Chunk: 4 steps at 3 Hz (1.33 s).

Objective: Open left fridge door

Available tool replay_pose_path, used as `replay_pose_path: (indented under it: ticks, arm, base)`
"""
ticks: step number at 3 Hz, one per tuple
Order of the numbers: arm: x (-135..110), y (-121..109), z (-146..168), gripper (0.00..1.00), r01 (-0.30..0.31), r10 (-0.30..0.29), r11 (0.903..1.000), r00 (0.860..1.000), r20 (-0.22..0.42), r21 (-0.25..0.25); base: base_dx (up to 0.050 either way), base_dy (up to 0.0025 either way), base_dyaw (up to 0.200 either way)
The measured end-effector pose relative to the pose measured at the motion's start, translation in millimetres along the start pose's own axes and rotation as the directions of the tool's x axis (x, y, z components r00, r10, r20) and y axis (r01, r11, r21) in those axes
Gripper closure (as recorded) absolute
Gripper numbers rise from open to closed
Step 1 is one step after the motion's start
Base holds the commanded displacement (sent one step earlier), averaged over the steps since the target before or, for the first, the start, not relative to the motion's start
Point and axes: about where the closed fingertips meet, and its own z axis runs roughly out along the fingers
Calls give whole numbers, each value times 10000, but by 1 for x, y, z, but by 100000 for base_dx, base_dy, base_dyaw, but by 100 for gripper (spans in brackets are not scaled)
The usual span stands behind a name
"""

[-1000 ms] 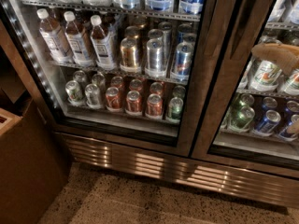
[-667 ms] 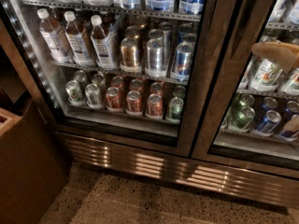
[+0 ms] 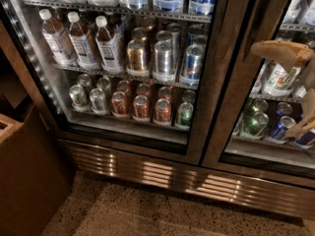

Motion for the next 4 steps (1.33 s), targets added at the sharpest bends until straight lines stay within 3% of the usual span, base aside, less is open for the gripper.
replay_pose_path:
  ticks: [1, 3, 4]
  arm:
    - [0, 0, 0, 0, 0, 0, 10000, 10000, 1, 2]
    - [-4, -9, -5, 0, -48, -4, 9903, 9993, 375, 1388]
    - [-5, -9, -5, 0, -45, -7, 9903, 9993, 374, 1388]
  base:
    - [0, 0, 0]
    - [0, 0, 0]
    - [0, 0, 0]
